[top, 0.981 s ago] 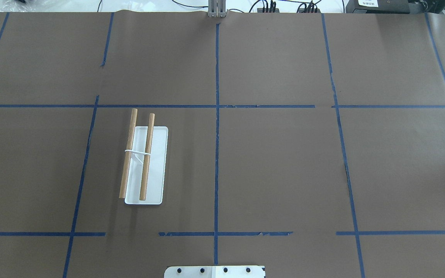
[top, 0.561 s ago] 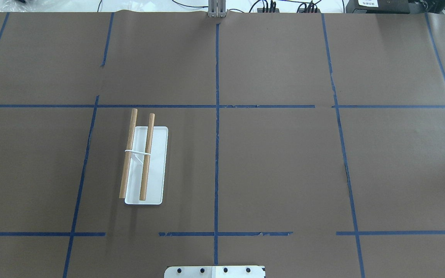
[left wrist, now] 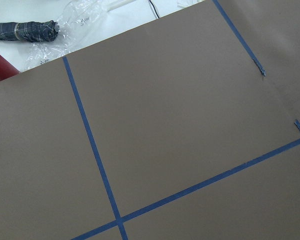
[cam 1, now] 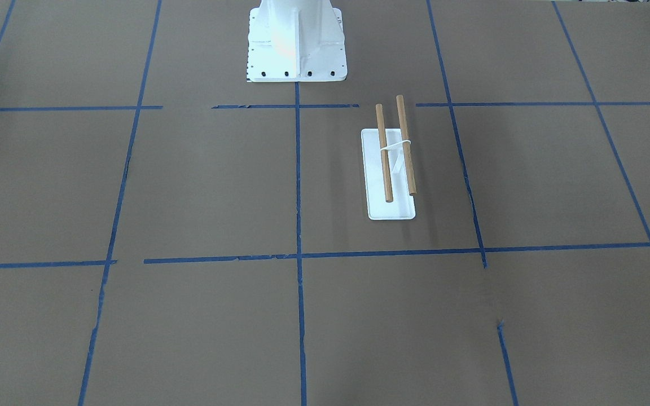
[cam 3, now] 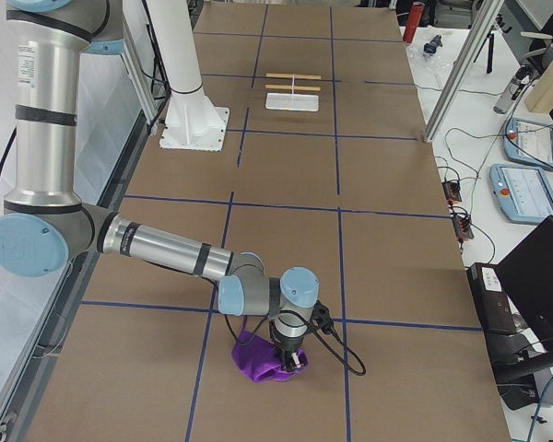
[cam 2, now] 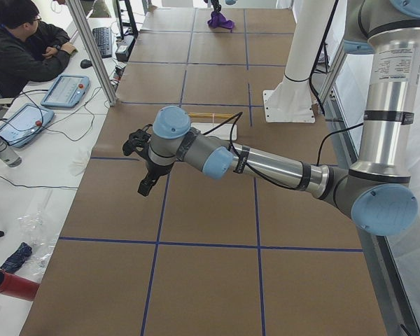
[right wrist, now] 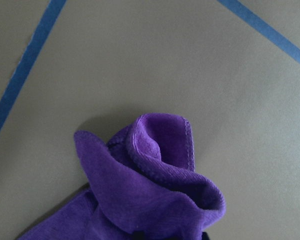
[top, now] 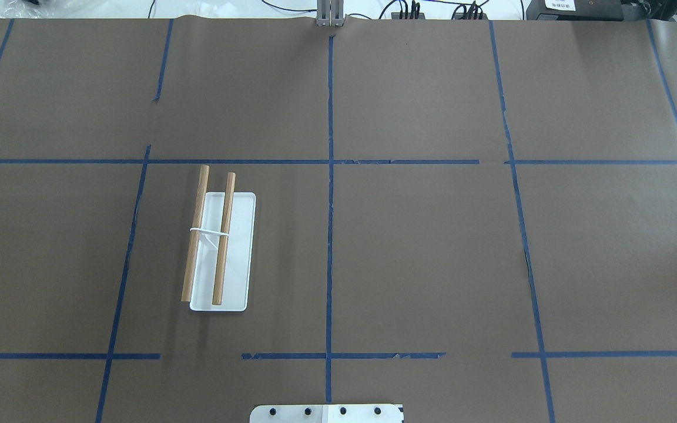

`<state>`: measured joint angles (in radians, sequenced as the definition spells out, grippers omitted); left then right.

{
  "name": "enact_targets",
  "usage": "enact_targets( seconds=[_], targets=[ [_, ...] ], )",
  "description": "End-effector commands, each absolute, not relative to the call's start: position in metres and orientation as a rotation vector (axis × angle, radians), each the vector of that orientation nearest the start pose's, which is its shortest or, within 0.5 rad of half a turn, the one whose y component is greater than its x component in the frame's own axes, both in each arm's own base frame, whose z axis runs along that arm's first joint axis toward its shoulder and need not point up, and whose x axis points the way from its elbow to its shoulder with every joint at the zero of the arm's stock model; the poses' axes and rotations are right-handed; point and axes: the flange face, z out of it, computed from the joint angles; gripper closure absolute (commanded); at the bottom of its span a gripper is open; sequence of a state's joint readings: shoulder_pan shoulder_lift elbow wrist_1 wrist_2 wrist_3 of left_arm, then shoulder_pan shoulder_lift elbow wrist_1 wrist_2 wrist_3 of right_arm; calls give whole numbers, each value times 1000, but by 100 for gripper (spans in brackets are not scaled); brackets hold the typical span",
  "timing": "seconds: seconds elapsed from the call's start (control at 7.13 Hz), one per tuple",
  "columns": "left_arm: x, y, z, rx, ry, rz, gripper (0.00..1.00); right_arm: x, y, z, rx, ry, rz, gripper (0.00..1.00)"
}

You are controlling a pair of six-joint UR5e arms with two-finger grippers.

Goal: Hang towel on rack

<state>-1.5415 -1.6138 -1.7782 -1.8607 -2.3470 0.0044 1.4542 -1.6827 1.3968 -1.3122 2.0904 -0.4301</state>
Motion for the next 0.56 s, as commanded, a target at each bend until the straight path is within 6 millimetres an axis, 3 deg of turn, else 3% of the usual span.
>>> enact_targets(
  seconds=[0.0, 0.28, 0.42],
  targets=[
    [-48, -522, 499, 504, 764, 240, 0, 32, -455, 766, 105, -497, -580, 100],
    [-48, -522, 498, 506, 764, 241, 0, 30, -488, 713, 207, -478, -639, 100],
    [-48, -523, 496, 511, 763, 244, 0, 28, -519, 663, 235, -475, -643, 100]
  ],
)
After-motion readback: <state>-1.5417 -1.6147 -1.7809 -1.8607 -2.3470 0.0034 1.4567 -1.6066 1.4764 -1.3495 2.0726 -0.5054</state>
